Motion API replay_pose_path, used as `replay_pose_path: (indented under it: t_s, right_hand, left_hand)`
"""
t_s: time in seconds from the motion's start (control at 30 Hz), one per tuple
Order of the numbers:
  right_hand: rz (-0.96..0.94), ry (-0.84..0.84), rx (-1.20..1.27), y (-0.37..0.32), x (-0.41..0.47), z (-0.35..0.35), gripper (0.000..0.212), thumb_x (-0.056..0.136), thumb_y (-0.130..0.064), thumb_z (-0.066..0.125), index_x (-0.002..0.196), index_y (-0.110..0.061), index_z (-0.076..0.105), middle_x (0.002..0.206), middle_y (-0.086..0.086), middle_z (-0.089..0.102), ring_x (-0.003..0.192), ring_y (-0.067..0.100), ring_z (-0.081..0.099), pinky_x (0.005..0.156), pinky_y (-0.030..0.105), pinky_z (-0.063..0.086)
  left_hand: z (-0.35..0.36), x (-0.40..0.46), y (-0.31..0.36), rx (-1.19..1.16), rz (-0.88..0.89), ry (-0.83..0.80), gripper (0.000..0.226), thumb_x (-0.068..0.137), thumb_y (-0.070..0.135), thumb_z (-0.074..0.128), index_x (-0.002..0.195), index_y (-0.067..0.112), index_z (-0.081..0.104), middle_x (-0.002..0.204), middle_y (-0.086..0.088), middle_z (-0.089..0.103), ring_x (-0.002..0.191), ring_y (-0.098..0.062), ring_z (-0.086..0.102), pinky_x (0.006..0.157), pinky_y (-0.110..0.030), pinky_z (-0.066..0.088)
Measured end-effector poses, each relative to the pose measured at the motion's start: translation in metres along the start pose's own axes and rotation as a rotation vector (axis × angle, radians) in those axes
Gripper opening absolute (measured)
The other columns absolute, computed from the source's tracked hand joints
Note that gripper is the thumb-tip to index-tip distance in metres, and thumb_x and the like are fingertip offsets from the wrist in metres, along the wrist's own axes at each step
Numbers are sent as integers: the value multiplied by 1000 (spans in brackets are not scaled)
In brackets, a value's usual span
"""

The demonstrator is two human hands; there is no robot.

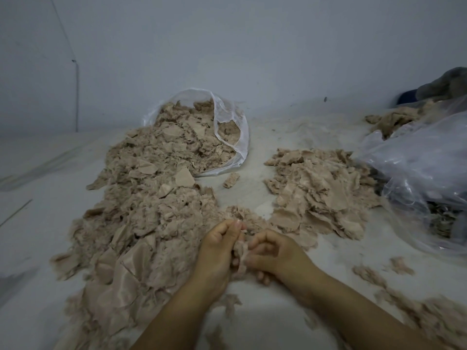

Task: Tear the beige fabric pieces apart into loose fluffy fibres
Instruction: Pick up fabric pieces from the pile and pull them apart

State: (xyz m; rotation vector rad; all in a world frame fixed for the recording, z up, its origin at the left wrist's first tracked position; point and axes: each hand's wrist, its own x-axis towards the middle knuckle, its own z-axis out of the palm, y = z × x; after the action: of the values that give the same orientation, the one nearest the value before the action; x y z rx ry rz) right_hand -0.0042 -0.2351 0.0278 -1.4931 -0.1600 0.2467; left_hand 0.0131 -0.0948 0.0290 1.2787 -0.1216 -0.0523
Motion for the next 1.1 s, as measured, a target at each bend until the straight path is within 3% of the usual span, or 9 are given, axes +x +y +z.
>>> replay_pose_path:
  t_s: [0.17, 0.33, 0.43, 0.5, 0.6, 0.67, 0.8, 0.93, 1.1]
  right_hand:
    - [-225, 305, -127, 0, 4, -12, 13, 82, -1, 70, 77, -7, 60, 56, 8, 61, 50, 17, 58, 54, 31, 53]
    - [-491, 298, -408, 1, 4, -12, 29, 80, 7, 67, 72, -19, 58, 65, -5, 63, 62, 6, 62, 63, 19, 50]
    - [-638, 269, -682, 4, 5, -14, 21, 77, 6, 70, 75, -14, 63, 76, -9, 60, 73, 8, 58, 65, 19, 47]
    - [-575, 265, -652, 6, 5, -15, 18, 81, 3, 66, 81, -14, 62, 81, -8, 60, 77, 8, 58, 69, 22, 49]
    - [-253, 181, -180, 3, 4, -14, 11, 89, -13, 64, 98, -18, 60, 88, 0, 64, 77, 13, 62, 67, 31, 54]
    - [-121, 106, 44, 3, 3, -12, 21, 84, -27, 67, 99, -14, 61, 85, 7, 68, 74, 18, 66, 61, 30, 54]
    - [-74, 178, 132, 3, 5, -13, 10, 84, -14, 68, 79, -7, 62, 70, 15, 66, 63, 26, 63, 54, 28, 53]
    - [-54, 190, 201, 2, 7, -16, 8, 87, -5, 63, 80, -8, 63, 67, 10, 63, 54, 16, 57, 48, 22, 49]
    - [-7, 38, 168, 3, 6, -15, 19, 81, 3, 67, 93, -10, 60, 68, 4, 60, 59, 15, 58, 54, 25, 52]
  left_hand:
    - [-5, 6, 1, 17, 2, 61, 25, 91, 31, 48, 84, 8, 55, 45, 6, 36, 35, -4, 27, 32, -14, 21]
    - [-5, 1, 1, 89, -273, -108, 54, 77, 65, 47, 84, 13, 61, 55, -2, 52, 41, -11, 41, 39, -19, 30]
    - [-4, 1, 0, -37, -208, -161, 30, 78, 40, 61, 84, 11, 69, 63, -5, 63, 49, -12, 56, 42, -23, 45]
    - [-6, 3, 0, -45, -119, -101, 11, 80, 20, 64, 80, 18, 74, 72, -9, 68, 58, -15, 64, 48, -25, 52]
    - [-8, 3, 0, 28, -66, -52, 13, 82, 11, 64, 92, 17, 71, 77, -6, 71, 65, -17, 66, 56, -26, 54]
    - [-7, 1, -1, 176, -34, -81, 30, 76, 15, 70, 105, 13, 63, 74, -3, 69, 62, -13, 63, 54, -23, 50]
    - [-5, 0, -1, 231, -39, -119, 38, 70, 1, 76, 104, 12, 61, 71, -1, 68, 66, -15, 65, 58, -23, 52]
    - [-10, 4, 1, 54, -73, -52, 23, 73, 2, 70, 93, 12, 65, 71, -4, 68, 66, -18, 64, 62, -28, 52]
    - [-11, 6, -1, 103, -2, -2, 20, 81, -2, 65, 94, 14, 65, 73, 3, 68, 69, -12, 64, 64, -23, 53]
